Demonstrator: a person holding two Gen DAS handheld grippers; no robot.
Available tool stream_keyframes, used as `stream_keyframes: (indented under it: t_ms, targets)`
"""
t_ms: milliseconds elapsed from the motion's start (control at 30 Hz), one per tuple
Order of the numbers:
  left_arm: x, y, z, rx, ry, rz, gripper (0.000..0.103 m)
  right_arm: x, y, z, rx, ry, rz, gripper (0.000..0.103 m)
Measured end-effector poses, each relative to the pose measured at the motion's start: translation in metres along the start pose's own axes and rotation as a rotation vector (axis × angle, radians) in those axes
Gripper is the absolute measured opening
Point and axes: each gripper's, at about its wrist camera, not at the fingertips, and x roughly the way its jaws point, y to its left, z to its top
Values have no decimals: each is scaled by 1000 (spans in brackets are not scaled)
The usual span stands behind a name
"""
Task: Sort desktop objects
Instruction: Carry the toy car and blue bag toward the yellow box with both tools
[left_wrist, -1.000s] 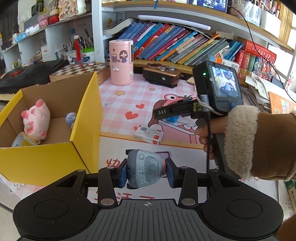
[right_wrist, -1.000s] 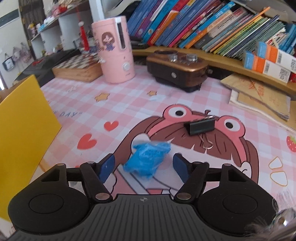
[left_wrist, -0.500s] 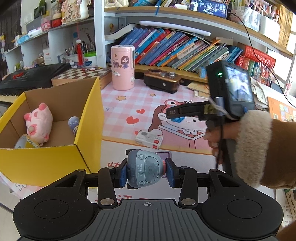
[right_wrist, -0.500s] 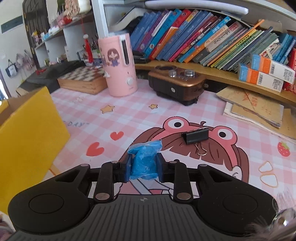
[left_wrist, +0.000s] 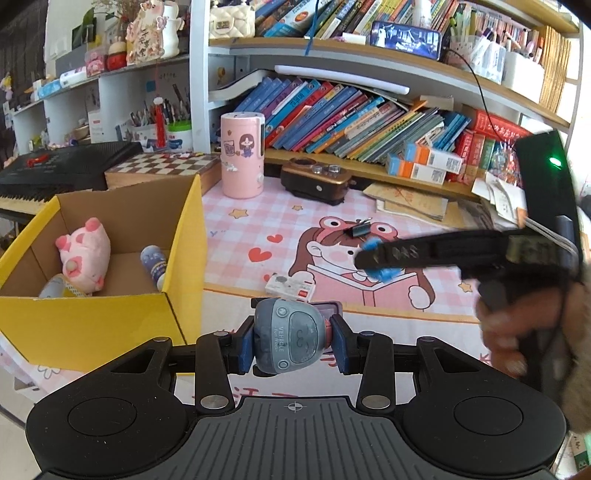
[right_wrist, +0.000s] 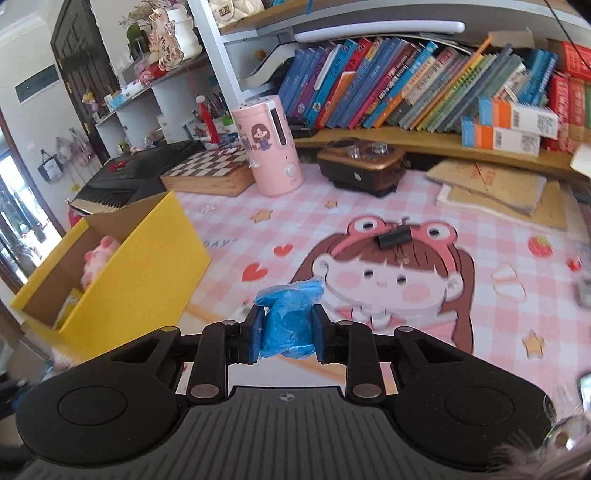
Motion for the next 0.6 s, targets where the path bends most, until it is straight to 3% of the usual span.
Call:
stream_keyframes:
  t_ms: [600]
  targets:
    - [-47, 37, -16, -45, -47, -69, 39, -67, 52, -50, 34, 20, -33, 25]
